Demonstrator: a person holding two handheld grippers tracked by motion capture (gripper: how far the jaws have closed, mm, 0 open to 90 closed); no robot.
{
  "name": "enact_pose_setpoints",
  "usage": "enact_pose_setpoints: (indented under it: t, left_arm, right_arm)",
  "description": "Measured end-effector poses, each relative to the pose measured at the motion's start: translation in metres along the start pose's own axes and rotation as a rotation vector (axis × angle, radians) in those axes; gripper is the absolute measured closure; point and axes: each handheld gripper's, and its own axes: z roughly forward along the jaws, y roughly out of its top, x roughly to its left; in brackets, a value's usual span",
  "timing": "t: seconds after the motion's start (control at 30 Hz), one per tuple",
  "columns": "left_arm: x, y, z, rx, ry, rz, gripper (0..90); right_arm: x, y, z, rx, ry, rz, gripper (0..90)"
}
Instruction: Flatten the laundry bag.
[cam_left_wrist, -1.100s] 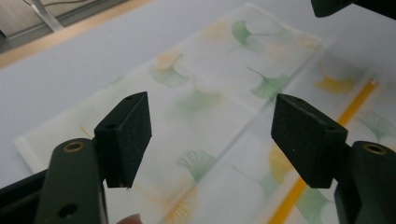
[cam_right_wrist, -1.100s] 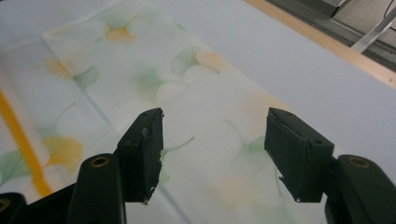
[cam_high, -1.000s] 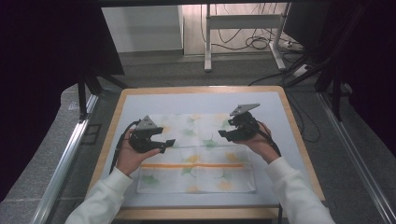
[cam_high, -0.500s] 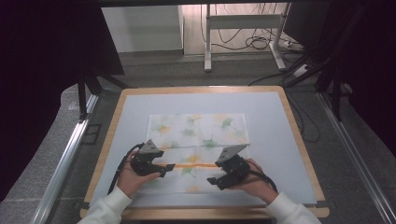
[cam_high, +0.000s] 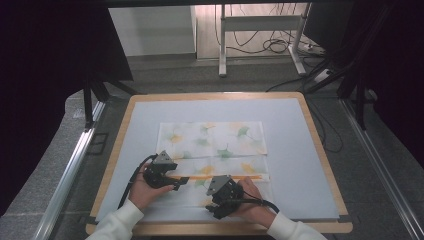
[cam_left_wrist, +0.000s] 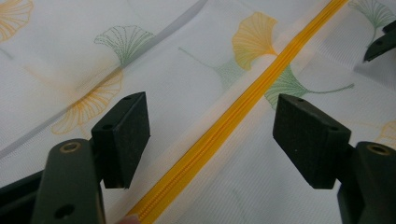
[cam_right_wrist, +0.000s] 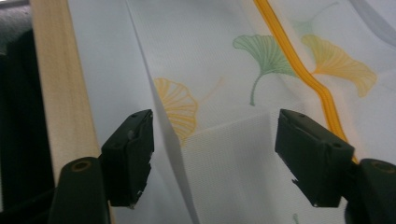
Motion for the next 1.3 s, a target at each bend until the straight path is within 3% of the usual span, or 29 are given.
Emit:
enact_pose_setpoints:
  t: [0.17, 0.37, 0.43, 0.67, 0.8, 0.87, 0.9, 0.93, 1.17, 1.3]
  left_arm:
    - [0.0, 0.0, -0.001, -0.002, -0.001, -0.001, 27.7]
    - [0.0, -0.001, -0.002, -0.005, 0.001, 0.0, 27.8]
    - [0.0, -0.001, -0.002, -0.006, 0.001, 0.0, 27.8]
    - [-0.001, 0.0, -0.004, -0.016, 0.003, -0.006, 27.8]
    - [-0.004, 0.0, -0.007, -0.025, 0.0, -0.003, 27.8]
    - [-0.008, 0.0, -0.01, -0.028, 0.0, 0.006, 27.8]
    - [-0.011, 0.0, -0.011, -0.029, -0.002, 0.014, 27.8]
    - [-0.014, 0.0, -0.013, -0.025, -0.006, 0.026, 27.8]
    - [-0.038, -0.009, -0.012, 0.002, -0.061, 0.048, 27.9]
    - [-0.048, -0.015, 0.001, 0.049, -0.063, 0.076, 27.8]
  right_arm:
    - [-0.003, -0.002, -0.001, 0.005, -0.033, -0.001, 42.7]
    - [-0.011, -0.003, -0.001, -0.001, -0.028, 0.018, 79.3]
    - [-0.014, -0.003, -0.002, -0.012, -0.02, 0.02, 86.8]
    - [-0.019, -0.005, -0.006, -0.037, -0.008, 0.032, 88.9]
    - [-0.014, -0.004, -0.013, -0.063, 0.038, 0.061, 89.0]
    - [-0.005, -0.003, -0.018, -0.08, 0.074, 0.066, 89.0]
    - [0.007, -0.003, -0.02, -0.087, 0.117, 0.07, 89.0]
    - [0.007, -0.003, -0.02, -0.087, 0.117, 0.07, 89.0]
    - [0.058, -0.006, -0.023, -0.068, 0.21, 0.037, 88.9]
    - [0.063, -0.012, -0.02, -0.062, 0.247, 0.041, 88.5]
